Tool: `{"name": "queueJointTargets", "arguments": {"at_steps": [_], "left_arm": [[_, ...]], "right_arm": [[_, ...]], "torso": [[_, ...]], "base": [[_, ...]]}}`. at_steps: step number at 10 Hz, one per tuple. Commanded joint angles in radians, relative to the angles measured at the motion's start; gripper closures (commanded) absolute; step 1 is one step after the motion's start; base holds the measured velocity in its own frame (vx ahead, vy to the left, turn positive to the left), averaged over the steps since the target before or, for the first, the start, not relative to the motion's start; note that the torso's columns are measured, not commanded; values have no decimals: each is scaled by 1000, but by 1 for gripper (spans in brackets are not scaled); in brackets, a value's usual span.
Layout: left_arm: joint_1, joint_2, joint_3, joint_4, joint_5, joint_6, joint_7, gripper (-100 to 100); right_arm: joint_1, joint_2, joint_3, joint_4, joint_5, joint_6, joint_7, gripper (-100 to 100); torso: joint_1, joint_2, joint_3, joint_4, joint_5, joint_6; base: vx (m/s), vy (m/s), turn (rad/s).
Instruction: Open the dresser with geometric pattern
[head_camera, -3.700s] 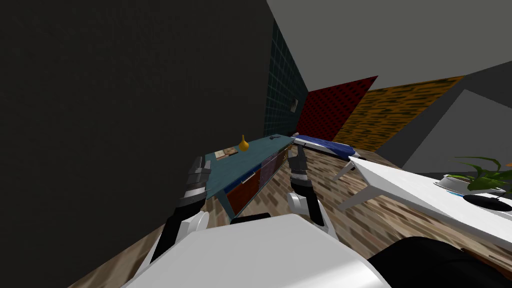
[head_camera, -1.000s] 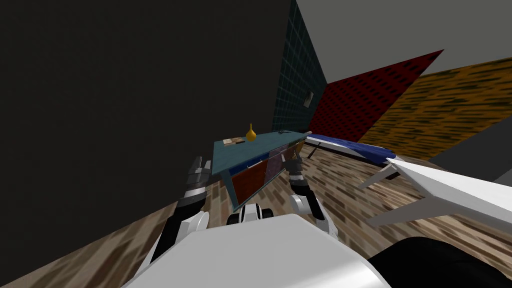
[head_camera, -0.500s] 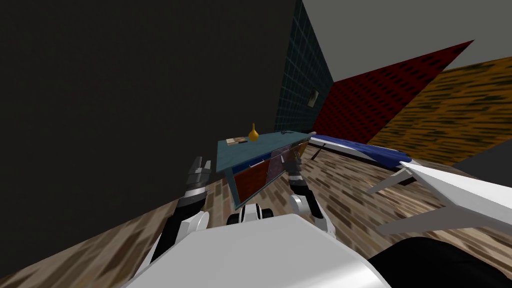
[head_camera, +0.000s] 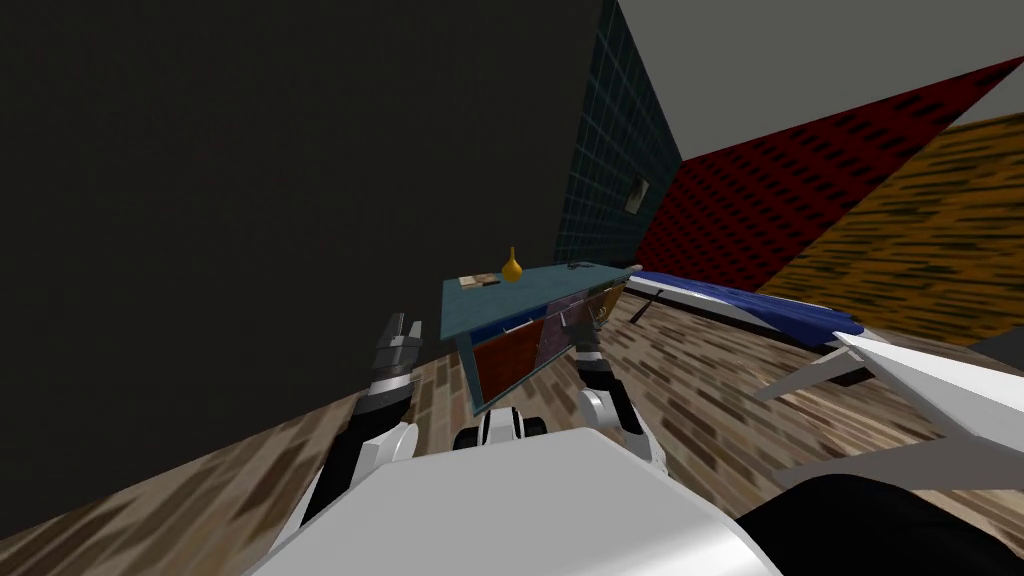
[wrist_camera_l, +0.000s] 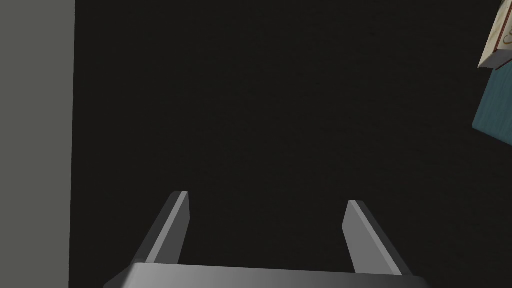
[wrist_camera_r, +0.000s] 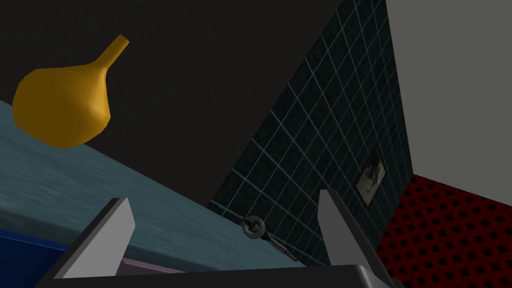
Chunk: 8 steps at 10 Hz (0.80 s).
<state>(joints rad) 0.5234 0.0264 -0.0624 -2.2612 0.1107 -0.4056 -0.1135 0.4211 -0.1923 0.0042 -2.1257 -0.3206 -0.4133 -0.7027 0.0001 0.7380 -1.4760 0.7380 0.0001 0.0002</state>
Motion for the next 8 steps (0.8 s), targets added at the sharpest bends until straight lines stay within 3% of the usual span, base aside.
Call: {"name": "queueJointTargets", "arguments": {"at_steps": [1, 2, 3, 5, 6, 8], "left_arm": [[0, 0, 0, 0, 0, 0, 0, 0], [0, 0, 0, 0, 0, 0, 0, 0], [0, 0, 0, 0, 0, 0, 0, 0], [0, 0, 0, 0, 0, 0, 0, 0], [0, 0, 0, 0, 0, 0, 0, 0], [0, 0, 0, 0, 0, 0, 0, 0]], "right_arm": [[-8, -7, 5, 30, -44, -5, -78, -100], [-8, -7, 5, 30, -44, -5, -97, -100], [-15, -12, 11, 56, -82, -7, -131, -100], [-15, -12, 11, 56, -82, -7, -167, -100], [-24, -16, 18, 82, -121, -9, -206, -100], [-24, -16, 18, 82, -121, -9, -239, -100]], "torso": [[0, 0, 0, 0, 0, -1], [0, 0, 0, 0, 0, 0], [-1, 0, 0, 0, 0, 0], [0, 0, 0, 0, 0, 0], [0, 0, 0, 0, 0, 0], [0, 0, 0, 0, 0, 0]], "base": [[-25, 6, 67], [-13, 1, -22], [-19, 5, 142], [-16, 3, 38], [-24, 10, 122], [-16, 4, 52]]}}
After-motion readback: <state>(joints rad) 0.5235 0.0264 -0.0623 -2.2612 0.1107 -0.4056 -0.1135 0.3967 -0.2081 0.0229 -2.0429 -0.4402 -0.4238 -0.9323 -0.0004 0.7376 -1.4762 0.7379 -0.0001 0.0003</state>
